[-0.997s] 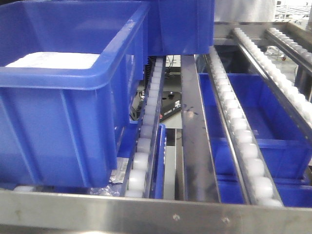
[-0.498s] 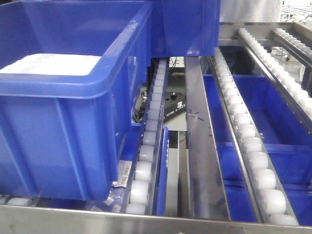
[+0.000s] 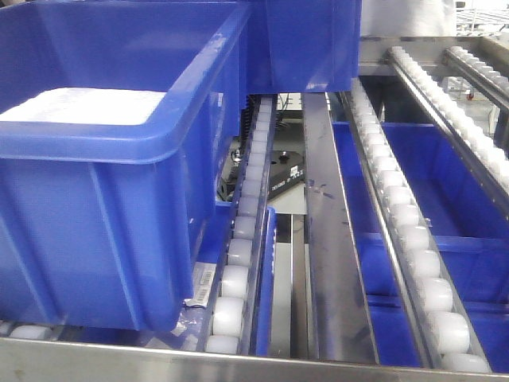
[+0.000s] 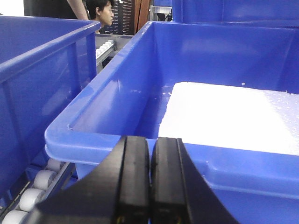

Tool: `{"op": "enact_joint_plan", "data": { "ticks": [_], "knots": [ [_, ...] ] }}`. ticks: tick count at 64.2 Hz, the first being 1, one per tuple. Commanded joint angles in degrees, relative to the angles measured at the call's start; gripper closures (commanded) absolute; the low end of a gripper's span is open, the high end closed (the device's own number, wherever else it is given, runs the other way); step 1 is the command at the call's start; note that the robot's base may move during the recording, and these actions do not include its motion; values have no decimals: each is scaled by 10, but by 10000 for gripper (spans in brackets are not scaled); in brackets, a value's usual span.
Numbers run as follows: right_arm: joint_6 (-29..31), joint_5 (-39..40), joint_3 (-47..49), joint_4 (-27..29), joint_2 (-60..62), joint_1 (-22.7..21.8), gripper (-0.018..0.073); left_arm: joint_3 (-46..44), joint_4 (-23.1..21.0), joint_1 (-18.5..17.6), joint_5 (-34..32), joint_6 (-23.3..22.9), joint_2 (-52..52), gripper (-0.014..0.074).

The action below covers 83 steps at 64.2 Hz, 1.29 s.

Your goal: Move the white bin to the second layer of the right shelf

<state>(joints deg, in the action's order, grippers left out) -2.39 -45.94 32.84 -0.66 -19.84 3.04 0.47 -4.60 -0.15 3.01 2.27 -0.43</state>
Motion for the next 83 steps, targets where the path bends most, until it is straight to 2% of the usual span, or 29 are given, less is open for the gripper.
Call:
{"op": "enact_joint_plan", "data": {
  "ticks": [1, 16, 26, 38, 46, 60, 72, 83],
  "knots": [
    [-23, 76, 1, -5, -19, -3, 511, 16, -3, 0, -48, -3, -9, 512],
    [-100, 118, -16, 0, -125, -3, 510, 16, -3, 0, -48, -3, -9, 512],
    [-127, 160, -16, 1, -224, -4, 503, 16, -3, 0, -48, -3, -9, 512],
    [-128, 226, -15, 0, -317, -4, 503, 16, -3, 0, -48, -3, -9, 512],
    [-128, 255, -15, -22, -349, -4, 503, 16, -3, 0, -48, -3, -9, 512],
    [-128, 282, -15, -46, -360, -5, 503, 16, -3, 0, -48, -3, -9, 512],
    [-128, 292, -15, -46, -363, -39, 503, 16, -3, 0, -48, -3, -9, 512],
    [-128, 294, -15, -37, -363, -43, 503, 16, -3, 0, -48, -3, -9, 512]
  ]
}}
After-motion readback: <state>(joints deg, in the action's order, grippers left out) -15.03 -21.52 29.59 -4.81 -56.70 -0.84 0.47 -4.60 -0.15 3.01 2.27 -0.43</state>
